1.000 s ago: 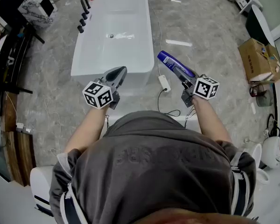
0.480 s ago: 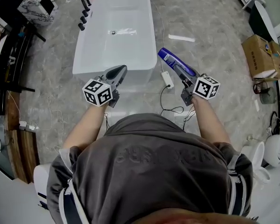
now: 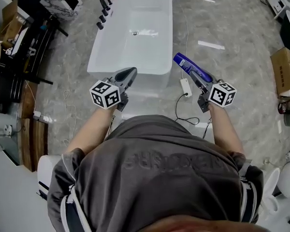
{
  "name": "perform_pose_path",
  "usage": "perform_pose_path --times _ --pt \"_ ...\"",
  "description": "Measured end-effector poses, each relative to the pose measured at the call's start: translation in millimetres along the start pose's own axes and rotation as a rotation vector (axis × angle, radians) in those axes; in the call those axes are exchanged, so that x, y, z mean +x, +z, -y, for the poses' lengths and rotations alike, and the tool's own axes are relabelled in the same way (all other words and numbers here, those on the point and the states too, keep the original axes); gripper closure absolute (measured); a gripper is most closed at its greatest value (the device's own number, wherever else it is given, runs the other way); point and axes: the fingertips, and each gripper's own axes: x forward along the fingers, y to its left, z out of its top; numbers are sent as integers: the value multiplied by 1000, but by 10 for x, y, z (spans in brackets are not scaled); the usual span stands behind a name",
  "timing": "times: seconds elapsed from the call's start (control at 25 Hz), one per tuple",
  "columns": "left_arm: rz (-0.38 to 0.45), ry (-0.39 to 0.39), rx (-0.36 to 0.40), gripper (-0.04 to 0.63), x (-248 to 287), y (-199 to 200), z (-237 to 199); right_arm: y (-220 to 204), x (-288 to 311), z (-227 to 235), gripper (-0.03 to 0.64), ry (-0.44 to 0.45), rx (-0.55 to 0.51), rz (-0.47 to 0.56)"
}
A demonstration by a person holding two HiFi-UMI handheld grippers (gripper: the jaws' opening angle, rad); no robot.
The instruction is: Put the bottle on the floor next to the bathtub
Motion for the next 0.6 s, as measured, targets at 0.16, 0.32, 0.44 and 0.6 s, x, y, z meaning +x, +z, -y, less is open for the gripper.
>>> perform_pose_path --times 0.16,0.32,0.44,0.6 --pt "24 53 -13 592 -389 163 -514 -21 492 -334 477 47 -30 -14" --pt "54 36 -25 592 -897 208 -1236 -162 1260 -905 477 75 -80 -39" --pt "86 -1 -40 592 -1468 180 -2044 -383 2022 -1471 477 71 -113 -48" --pt "72 -52 -28 592 -2541 70 -3382 -746 3282 -2427 477 41 -104 -14"
